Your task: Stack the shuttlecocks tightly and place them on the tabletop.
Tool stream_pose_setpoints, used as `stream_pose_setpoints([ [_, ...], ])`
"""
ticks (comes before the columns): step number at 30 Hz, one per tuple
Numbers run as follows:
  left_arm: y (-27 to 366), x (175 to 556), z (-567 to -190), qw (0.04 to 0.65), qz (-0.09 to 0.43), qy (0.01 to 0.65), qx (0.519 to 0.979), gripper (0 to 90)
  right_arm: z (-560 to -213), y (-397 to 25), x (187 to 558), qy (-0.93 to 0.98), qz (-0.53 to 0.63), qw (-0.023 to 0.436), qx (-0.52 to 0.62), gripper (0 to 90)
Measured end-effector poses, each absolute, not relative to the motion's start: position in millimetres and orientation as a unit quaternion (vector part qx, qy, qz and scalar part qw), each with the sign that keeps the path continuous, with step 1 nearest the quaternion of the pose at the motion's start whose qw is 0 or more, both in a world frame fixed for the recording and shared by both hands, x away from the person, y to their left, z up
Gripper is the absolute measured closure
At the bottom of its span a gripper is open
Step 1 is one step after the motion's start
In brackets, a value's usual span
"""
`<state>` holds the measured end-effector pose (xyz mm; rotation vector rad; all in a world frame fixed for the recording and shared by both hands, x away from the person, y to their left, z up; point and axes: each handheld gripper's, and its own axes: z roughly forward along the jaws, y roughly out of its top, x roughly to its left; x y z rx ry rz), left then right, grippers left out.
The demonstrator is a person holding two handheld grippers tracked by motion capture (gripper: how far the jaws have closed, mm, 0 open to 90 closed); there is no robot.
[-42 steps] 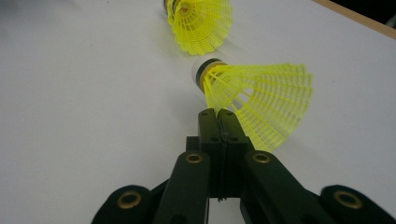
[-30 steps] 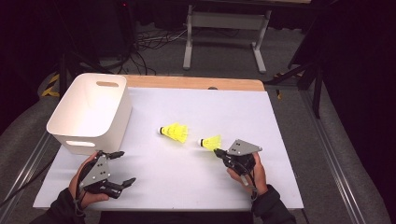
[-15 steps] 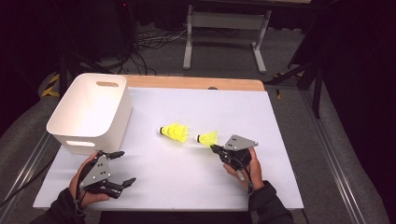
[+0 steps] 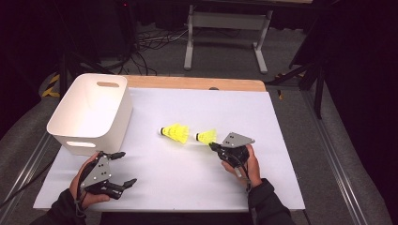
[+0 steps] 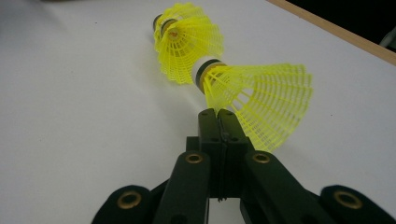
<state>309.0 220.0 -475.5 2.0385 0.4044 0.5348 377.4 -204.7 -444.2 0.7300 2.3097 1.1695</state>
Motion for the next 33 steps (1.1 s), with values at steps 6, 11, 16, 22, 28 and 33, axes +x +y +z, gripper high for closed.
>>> stream_pose_setpoints([
  [6, 220.0, 309.0, -475.7, 0.478, 0.218, 0.166, 0.834, 7.1, -444.9, -197.4, 383.0, 0.839, 0.423, 0.222, 0.260, 90.0],
  [11, 219.5, 309.1, -476.1, 0.478, 0.217, 0.166, 0.835, 7.1, -446.2, -191.5, 386.7, 0.840, 0.424, 0.218, 0.258, 90.0],
  [16, 219.6, 309.4, -476.3, 0.477, 0.216, 0.166, 0.835, 7.1, -447.2, -186.0, 389.2, 0.843, 0.422, 0.218, 0.253, 90.0],
  [22, 219.0, 309.0, -476.6, 0.477, 0.215, 0.164, 0.836, 7.1, -447.5, -178.4, 392.0, 0.844, 0.422, 0.218, 0.249, 90.0],
  [28, 218.3, 308.6, -476.9, 0.475, 0.214, 0.163, 0.838, 7.2, -448.9, -170.9, 394.8, 0.846, 0.423, 0.213, 0.245, 90.0],
  [33, 218.1, 308.9, -477.1, 0.474, 0.215, 0.163, 0.838, 7.2, -449.6, -163.1, 395.5, 0.848, 0.424, 0.214, 0.236, 90.0],
])
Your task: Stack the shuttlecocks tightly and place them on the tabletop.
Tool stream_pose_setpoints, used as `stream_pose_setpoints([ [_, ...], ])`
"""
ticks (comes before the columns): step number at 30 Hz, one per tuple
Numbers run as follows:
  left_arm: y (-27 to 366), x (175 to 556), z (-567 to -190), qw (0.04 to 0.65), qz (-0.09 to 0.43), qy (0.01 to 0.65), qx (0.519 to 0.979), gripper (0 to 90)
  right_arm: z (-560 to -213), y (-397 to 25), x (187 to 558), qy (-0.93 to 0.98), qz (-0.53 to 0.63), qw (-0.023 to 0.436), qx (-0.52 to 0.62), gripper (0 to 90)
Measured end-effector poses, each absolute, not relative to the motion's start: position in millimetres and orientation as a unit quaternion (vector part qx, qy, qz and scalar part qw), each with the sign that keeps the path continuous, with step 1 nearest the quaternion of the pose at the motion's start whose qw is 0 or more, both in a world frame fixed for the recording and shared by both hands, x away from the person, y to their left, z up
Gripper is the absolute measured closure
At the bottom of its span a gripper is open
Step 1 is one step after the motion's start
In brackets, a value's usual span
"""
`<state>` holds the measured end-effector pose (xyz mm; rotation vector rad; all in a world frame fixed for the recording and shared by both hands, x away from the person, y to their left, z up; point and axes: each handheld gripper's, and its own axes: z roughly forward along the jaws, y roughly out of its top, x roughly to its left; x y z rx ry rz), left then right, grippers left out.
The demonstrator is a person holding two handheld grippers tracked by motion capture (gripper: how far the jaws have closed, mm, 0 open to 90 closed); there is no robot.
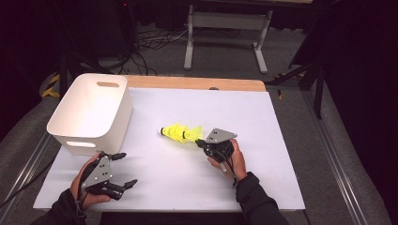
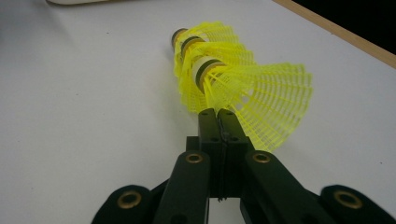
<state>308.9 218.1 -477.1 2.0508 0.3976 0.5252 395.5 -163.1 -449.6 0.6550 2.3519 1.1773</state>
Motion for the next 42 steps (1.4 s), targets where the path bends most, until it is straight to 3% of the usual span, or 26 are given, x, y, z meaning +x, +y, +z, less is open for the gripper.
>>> stream_pose_setpoints([
  [42, 217.7, 308.5, -477.4, 0.472, 0.215, 0.160, 0.840, 7.4, -460.0, -140.6, 412.0, 0.845, 0.433, 0.192, 0.249, 90.0],
])
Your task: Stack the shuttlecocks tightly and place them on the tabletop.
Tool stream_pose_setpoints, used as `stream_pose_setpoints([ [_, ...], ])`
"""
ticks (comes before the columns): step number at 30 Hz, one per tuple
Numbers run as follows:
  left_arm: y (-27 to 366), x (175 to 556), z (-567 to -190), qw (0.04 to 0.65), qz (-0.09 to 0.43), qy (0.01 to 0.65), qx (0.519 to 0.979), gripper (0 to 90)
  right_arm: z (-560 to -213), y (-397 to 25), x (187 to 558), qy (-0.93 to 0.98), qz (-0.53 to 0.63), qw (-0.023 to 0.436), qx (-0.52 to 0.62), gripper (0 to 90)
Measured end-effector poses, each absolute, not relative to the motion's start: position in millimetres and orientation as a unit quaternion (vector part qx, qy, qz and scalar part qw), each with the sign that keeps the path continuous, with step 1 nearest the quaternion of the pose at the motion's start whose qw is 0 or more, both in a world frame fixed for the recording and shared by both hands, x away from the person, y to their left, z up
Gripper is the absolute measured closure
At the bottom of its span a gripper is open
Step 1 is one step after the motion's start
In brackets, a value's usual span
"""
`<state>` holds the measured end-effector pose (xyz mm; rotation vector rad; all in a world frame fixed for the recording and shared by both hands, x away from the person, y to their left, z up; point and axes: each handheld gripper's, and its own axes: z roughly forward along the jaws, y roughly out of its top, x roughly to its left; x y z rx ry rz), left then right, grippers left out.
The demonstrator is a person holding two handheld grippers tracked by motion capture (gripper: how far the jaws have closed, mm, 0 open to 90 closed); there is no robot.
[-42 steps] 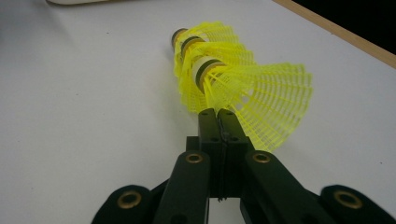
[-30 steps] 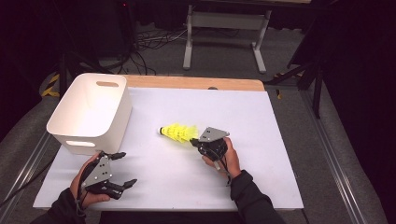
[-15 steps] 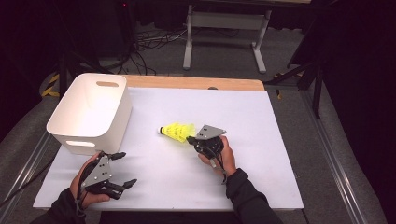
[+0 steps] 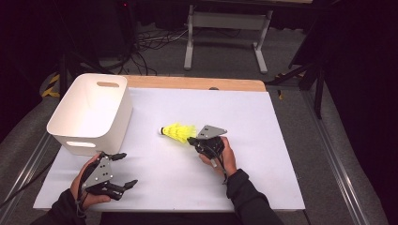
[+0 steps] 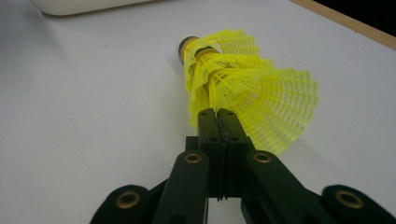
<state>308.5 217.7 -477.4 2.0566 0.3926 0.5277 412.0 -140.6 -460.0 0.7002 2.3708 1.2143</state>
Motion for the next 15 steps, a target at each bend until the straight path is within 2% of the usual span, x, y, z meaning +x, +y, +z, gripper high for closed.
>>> stream_pose_setpoints([
  [15, 218.1, 308.0, -477.3, 0.473, 0.215, 0.161, 0.839, 7.4, -465.2, -136.2, 414.3, 0.854, 0.420, 0.180, 0.248, 88.4],
])
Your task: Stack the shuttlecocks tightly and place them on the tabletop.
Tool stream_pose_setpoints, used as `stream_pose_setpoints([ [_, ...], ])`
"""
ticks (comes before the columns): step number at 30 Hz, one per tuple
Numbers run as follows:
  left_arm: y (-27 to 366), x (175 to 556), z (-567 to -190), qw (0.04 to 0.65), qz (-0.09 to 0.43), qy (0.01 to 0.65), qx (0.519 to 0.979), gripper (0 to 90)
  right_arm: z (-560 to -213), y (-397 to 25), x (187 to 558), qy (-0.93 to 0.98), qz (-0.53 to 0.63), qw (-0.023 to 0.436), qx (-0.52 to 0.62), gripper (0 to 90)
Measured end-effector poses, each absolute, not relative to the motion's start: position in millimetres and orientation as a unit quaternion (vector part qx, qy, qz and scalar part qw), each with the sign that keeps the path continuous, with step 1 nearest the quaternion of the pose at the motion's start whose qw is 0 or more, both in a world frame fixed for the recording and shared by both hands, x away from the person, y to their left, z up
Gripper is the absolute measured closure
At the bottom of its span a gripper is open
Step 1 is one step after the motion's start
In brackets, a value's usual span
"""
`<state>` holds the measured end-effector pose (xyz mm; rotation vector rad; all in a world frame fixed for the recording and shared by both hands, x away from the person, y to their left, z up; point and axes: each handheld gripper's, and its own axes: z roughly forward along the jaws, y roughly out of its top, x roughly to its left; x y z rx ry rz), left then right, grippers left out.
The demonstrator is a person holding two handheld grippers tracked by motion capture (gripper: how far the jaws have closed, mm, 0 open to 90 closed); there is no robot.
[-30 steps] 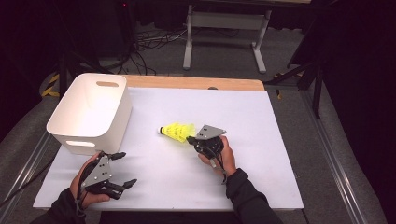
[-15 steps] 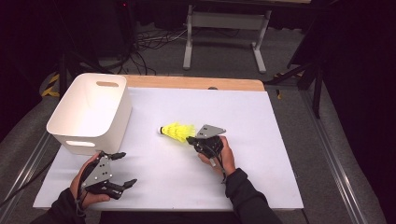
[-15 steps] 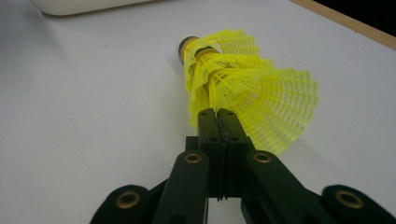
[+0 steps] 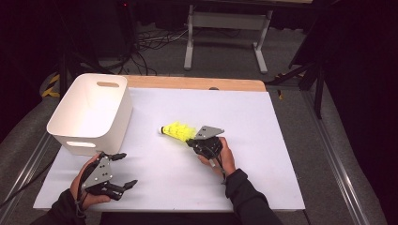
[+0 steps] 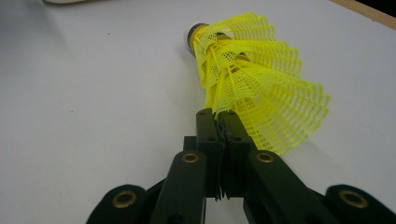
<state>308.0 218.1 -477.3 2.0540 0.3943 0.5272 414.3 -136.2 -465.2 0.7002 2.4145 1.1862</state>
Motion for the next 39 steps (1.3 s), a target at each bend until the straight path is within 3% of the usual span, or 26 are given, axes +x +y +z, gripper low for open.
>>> stream_pose_setpoints([
  [28, 218.1, 308.0, -477.4, 0.474, 0.214, 0.160, 0.839, 7.5, -470.4, -133.7, 414.1, 0.866, 0.402, 0.169, 0.245, 78.9],
  [39, 218.8, 307.7, -476.8, 0.474, 0.216, 0.160, 0.838, 7.4, -469.2, -134.7, 411.7, 0.864, 0.401, 0.172, 0.250, 63.0],
])
